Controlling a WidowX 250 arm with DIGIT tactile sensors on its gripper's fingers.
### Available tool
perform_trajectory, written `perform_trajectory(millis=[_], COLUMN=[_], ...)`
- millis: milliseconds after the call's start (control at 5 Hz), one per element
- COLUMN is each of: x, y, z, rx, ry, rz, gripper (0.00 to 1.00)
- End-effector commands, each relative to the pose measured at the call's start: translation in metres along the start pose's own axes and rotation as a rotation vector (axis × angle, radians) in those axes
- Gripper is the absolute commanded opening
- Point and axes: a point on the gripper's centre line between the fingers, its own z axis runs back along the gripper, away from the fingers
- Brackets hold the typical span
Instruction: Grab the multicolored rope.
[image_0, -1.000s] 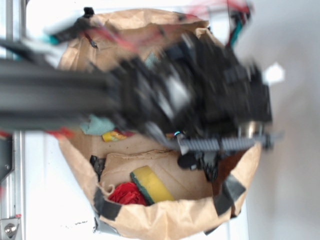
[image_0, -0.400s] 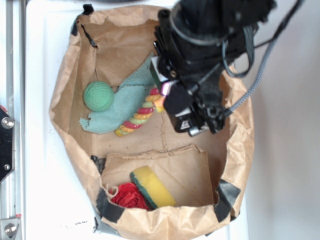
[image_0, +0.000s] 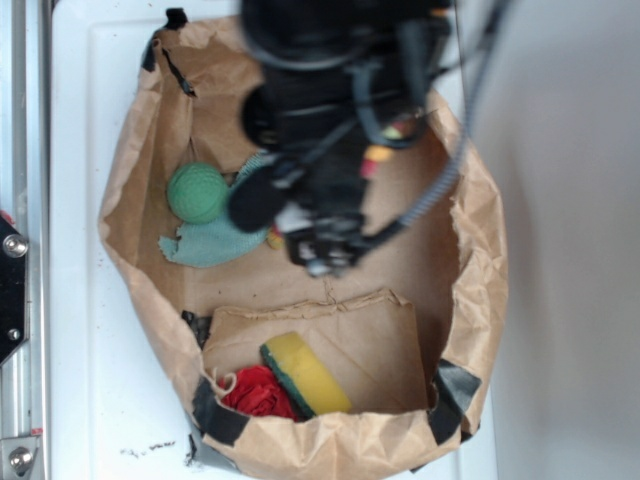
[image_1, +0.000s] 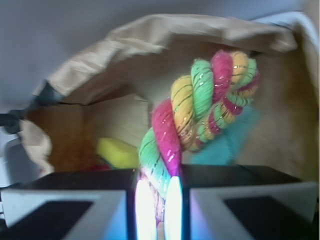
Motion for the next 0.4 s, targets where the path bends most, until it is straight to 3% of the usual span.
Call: perform_trajectory(millis=[0, 200], x=[-0.0188, -0.0180], y=[-0.0135, -0.0173], z=[-0.0022, -0.0110], rx=[0.048, 0.091], ry=[-0.086, -0.083], rz=[-0.071, -0.089], gripper=[0.00, 0.00])
